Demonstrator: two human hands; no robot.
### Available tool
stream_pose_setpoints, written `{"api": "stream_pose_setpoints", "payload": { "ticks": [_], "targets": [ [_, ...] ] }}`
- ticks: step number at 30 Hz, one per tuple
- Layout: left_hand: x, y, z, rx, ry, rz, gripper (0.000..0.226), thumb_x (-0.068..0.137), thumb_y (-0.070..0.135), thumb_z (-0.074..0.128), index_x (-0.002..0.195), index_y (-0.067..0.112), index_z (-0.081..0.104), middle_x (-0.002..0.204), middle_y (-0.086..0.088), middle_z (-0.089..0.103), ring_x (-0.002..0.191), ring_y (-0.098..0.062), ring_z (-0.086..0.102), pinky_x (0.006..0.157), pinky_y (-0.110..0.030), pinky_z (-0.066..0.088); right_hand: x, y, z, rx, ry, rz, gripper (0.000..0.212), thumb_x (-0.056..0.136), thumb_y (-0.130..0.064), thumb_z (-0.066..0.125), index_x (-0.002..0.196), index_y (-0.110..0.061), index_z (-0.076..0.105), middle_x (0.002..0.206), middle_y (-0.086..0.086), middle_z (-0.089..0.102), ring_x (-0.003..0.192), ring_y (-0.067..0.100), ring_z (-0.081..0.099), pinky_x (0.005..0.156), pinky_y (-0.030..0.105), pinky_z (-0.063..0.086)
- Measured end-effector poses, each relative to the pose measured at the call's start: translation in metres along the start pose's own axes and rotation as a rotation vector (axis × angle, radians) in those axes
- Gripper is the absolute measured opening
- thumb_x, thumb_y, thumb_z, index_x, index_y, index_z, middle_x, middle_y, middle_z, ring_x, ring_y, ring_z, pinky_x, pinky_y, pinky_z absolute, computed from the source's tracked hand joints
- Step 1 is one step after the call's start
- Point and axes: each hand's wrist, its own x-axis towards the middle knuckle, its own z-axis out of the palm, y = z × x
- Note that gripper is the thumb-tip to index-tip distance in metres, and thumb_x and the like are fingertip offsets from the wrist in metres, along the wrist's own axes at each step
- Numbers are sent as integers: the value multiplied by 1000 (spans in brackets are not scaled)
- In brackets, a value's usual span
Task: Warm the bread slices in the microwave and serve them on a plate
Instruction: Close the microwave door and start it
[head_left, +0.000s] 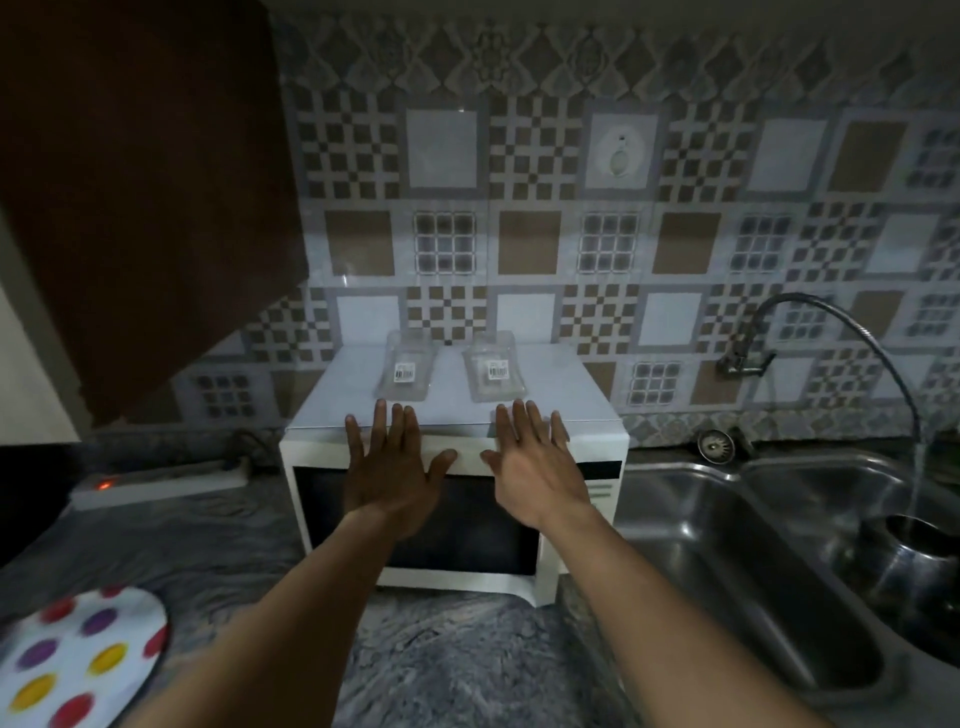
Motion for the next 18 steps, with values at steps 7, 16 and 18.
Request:
{"api": "stream_pose_setpoints", "payload": {
  "ticks": [7,16,18],
  "targets": [
    [8,-2,3,-19,33,-6,88,91,70,0,152,13,28,160,-5,29,152,-24,5,118,-55,-13,14,10,9,76,67,-1,61,103,-39,40,152,-4,32,154,16,37,147,29,26,124,46,8],
    [19,-11,-11,-142,80,28,78,87,77,27,137,21,48,139,2,56,135,-16,45,121,-54,1,20,11,3,82,49,19,49,99,-39,45,138,-9,52,134,9,57,131,25,47,122,48,16],
    [21,-11,-15,-160,58,8,78,85,79,31,137,24,49,140,4,56,134,-15,45,121,-53,1,23,10,0,84,20,32,44,98,-38,47,132,-11,56,130,8,60,128,24,50,121,48,16]
  ]
}}
